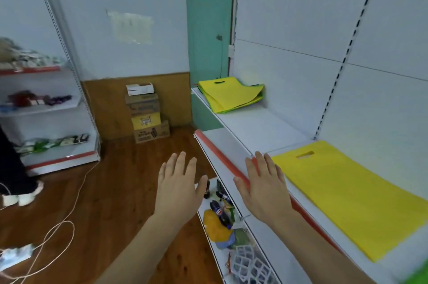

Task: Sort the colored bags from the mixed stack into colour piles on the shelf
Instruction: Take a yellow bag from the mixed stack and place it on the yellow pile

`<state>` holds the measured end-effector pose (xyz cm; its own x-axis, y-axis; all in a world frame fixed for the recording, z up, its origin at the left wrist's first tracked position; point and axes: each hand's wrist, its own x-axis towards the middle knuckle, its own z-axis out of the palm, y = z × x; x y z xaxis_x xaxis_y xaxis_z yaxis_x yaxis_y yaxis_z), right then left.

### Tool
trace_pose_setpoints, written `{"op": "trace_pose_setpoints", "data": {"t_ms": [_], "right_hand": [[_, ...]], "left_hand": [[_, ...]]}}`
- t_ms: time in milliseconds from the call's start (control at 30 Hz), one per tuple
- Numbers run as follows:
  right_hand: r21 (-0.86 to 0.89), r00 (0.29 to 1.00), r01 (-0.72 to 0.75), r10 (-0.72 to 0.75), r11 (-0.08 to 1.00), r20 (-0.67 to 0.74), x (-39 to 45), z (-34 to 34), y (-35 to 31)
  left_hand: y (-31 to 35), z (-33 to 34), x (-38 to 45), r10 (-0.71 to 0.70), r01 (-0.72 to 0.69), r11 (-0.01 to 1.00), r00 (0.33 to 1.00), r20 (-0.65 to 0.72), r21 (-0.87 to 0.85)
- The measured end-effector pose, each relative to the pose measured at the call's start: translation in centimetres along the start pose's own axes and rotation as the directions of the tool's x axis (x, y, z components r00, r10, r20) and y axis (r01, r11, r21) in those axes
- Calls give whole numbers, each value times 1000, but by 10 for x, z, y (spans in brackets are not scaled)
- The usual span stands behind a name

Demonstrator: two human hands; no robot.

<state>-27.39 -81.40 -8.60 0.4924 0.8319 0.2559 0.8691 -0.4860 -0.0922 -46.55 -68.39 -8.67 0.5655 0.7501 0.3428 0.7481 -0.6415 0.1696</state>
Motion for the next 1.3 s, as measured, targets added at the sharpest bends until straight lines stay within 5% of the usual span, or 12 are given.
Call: {"op": "trace_pose_setpoints", "data": {"t_ms": [533, 1067, 1300], "right_hand": [[-37, 984, -175, 173, 984, -49, 224, 67, -64], [-37, 948, -302, 296, 953, -113, 440, 124, -13], [-91, 895, -442, 432, 892, -112, 491, 140, 0]], "left_hand": [[-113, 62, 250, 180, -180, 984, 983, 35, -2], [-96, 140, 491, 366, -364, 930, 924, 111, -39], [-86, 187, 581, 520, -510, 854, 843, 138, -102]]}}
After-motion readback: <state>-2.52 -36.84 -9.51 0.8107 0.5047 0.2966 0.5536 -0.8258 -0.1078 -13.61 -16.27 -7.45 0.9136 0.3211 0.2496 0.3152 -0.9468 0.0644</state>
